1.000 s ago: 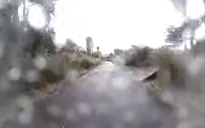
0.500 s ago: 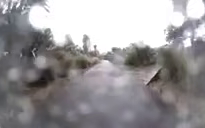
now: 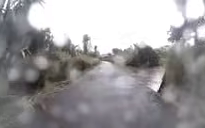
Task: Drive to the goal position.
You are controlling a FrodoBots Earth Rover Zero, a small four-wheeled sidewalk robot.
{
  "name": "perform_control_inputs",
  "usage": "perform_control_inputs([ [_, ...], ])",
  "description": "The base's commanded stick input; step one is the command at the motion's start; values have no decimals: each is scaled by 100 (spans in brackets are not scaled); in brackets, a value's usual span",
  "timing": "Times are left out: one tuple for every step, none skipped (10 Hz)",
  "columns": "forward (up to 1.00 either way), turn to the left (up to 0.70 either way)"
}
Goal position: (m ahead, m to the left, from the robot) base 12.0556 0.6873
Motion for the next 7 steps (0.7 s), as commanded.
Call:
perform_control_inputs([
  [100,-40],
  [100,-40],
  [100,-32],
  [100,-18],
  [100,-3],
  [100,0],
  [100,0],
])
